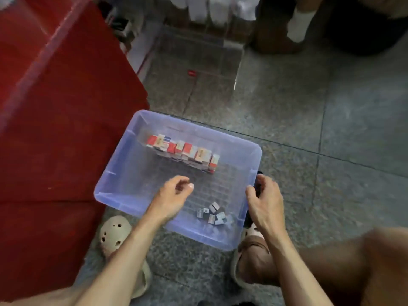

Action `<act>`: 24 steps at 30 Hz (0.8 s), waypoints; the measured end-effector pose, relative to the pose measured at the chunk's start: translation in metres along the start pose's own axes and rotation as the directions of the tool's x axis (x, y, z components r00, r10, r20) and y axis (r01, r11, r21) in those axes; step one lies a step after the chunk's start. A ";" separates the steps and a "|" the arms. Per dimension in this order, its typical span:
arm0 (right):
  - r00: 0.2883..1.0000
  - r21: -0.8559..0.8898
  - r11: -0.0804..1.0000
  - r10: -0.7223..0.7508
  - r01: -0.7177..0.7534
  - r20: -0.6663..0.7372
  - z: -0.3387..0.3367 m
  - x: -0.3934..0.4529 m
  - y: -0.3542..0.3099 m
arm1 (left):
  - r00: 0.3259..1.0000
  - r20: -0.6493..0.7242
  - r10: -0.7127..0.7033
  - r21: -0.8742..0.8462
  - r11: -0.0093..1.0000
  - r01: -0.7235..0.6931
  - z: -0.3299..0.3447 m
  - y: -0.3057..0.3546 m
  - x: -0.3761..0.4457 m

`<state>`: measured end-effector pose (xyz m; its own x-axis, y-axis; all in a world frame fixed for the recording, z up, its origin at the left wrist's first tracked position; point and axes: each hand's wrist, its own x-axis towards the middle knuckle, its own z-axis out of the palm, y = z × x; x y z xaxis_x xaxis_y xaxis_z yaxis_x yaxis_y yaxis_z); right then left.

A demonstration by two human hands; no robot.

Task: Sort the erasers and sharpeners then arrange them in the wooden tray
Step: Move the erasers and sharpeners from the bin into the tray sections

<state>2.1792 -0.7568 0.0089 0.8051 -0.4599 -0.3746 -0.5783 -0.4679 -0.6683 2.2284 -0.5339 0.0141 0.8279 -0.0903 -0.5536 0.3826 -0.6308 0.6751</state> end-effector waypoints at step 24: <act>0.934 -0.126 0.989 -0.118 0.080 -0.337 0.066 0.021 0.040 | 0.631 0.771 -0.086 0.444 0.783 -0.436 0.140 -0.103 0.130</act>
<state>2.1815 -0.7348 -0.0682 0.7761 -0.6283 -0.0544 -0.5239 -0.5943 -0.6102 2.2394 -0.5888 -0.1962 0.1732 -0.5970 -0.7833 -0.2430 -0.7966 0.5535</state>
